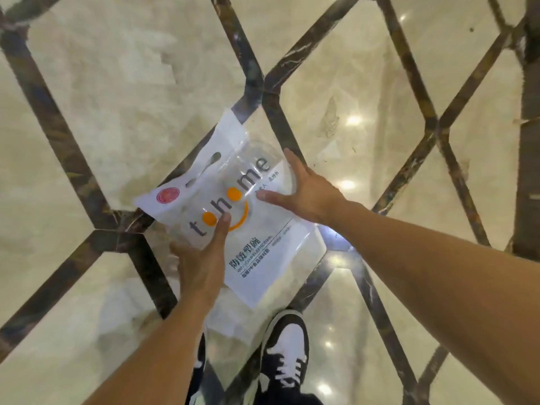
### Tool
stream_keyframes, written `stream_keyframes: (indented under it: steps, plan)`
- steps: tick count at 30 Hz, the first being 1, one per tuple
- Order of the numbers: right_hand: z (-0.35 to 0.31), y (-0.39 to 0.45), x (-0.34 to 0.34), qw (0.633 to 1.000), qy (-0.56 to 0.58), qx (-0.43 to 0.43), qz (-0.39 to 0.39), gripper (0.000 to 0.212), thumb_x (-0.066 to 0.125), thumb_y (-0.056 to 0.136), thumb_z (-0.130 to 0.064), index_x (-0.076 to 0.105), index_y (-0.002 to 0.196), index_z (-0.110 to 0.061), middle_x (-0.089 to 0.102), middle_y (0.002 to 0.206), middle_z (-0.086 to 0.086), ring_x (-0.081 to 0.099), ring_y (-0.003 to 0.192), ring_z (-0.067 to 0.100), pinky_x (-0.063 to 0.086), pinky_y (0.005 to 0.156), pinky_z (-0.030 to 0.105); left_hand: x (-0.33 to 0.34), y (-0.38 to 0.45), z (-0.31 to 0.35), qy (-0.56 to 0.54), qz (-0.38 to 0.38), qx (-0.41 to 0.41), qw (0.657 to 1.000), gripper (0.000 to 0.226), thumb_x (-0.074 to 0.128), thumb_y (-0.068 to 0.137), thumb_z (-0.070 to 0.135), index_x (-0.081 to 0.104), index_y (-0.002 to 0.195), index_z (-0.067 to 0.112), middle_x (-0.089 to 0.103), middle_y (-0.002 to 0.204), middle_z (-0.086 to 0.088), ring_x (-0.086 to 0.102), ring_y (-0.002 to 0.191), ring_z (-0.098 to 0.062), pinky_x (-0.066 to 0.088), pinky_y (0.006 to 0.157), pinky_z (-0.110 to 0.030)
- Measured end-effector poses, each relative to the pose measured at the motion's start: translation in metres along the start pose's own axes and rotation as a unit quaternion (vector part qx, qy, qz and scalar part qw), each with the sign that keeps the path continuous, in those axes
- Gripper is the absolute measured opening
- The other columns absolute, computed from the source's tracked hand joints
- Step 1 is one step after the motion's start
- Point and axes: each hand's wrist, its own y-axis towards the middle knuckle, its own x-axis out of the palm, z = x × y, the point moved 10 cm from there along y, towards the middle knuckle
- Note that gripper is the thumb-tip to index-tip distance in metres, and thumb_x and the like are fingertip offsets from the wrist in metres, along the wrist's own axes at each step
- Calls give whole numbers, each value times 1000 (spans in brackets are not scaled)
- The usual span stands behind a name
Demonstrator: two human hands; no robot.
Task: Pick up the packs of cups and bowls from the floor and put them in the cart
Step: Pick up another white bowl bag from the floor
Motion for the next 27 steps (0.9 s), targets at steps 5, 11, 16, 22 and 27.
stream_keyframes:
  steps: [5,11,16,22,27]
  plan:
    - [4,2,3,994,107,-2,0,121,64,63,-92,13,160,-41,51,154,0,53,136,27,43,112,50,1,1,21,-21,24,39,999,104,78,80,62,24,159,22,52,141,3,52,132,-24,40,104,-35]
    - [1,-56,-58,985,166,15,50,127,56,54,-100,1,157,-49,48,150,10,55,131,34,45,110,53,-19,-58,102,31,34,157,987,101,74,79,69,29,160,30,53,151,1,48,140,-28,38,109,-34]
    - [-20,-151,-185,956,244,-6,164,114,61,62,-96,14,155,-49,50,140,7,56,122,28,46,109,47,-26,-162,215,62,13,235,970,80,71,78,74,46,136,23,58,111,4,55,105,-25,43,81,-36]
    - [-33,-328,-385,896,301,-24,324,102,66,65,-90,27,150,-49,50,133,1,54,125,23,45,108,45,-16,-365,383,84,-36,377,922,71,72,77,73,50,129,30,61,97,15,57,101,-22,40,79,-32]
    - [-35,-539,-520,826,306,-36,472,92,64,66,-90,36,145,-53,60,134,-15,57,126,13,47,107,44,-10,-579,475,120,-116,477,863,84,68,70,83,50,129,27,61,109,7,57,103,-24,45,89,-38]
